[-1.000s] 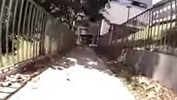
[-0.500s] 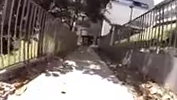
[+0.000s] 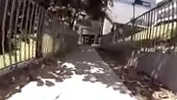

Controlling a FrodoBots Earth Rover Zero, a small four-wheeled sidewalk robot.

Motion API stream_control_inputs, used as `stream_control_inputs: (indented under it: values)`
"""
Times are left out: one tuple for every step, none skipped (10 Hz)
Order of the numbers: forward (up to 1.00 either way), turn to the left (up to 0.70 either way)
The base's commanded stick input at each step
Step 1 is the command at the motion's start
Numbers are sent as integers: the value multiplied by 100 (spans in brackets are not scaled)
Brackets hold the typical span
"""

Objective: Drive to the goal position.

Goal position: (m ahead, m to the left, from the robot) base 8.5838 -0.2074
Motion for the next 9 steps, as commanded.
stream_control_inputs:
  values:
    - [70,0]
    - [70,0]
    - [70,0]
    - [70,0]
    - [70,0]
    - [70,0]
    - [70,0]
    - [70,0]
    - [70,0]
